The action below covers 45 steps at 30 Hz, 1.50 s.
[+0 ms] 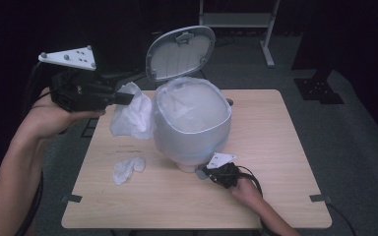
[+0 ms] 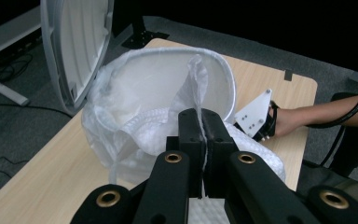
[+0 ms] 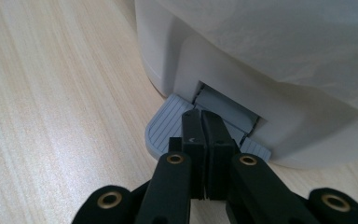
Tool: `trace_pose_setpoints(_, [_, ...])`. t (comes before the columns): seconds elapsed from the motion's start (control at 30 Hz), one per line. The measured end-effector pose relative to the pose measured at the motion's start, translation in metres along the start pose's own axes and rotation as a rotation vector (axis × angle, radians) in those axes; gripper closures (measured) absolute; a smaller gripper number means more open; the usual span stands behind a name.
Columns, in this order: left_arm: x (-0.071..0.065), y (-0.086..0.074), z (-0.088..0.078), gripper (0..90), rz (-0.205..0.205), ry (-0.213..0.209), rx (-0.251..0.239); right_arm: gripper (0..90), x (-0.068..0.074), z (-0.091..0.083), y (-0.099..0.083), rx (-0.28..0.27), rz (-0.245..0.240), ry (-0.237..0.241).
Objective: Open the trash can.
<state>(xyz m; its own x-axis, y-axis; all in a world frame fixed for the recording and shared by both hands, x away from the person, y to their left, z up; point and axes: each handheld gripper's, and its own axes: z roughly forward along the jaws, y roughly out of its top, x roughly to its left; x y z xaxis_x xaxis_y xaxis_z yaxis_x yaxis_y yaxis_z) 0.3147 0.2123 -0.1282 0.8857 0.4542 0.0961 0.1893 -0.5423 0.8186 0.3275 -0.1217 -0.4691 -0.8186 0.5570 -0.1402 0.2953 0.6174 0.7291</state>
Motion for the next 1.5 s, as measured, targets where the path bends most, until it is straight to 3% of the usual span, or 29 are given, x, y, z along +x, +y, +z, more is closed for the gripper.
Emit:
trace_pose_setpoints(0.57, [0.0, 0.026, 0.014, 88.6, 0.022, -0.001, -0.01, 88.4, 0.0, 0.0, 0.0, -0.001, 0.002, 0.001])
trace_pose_setpoints(0.97, [0.013, 0.035, 0.045, 88.6, -0.003, -0.013, 0.007, 88.4, -0.001, 0.0, 0.0, -0.002, 0.004, 0.005])
trace_pose_setpoints(1.5, [0.018, 0.043, 0.076, 88.0, -0.006, -0.028, 0.035, 88.4, -0.001, 0.0, -0.001, -0.003, 0.006, 0.009])
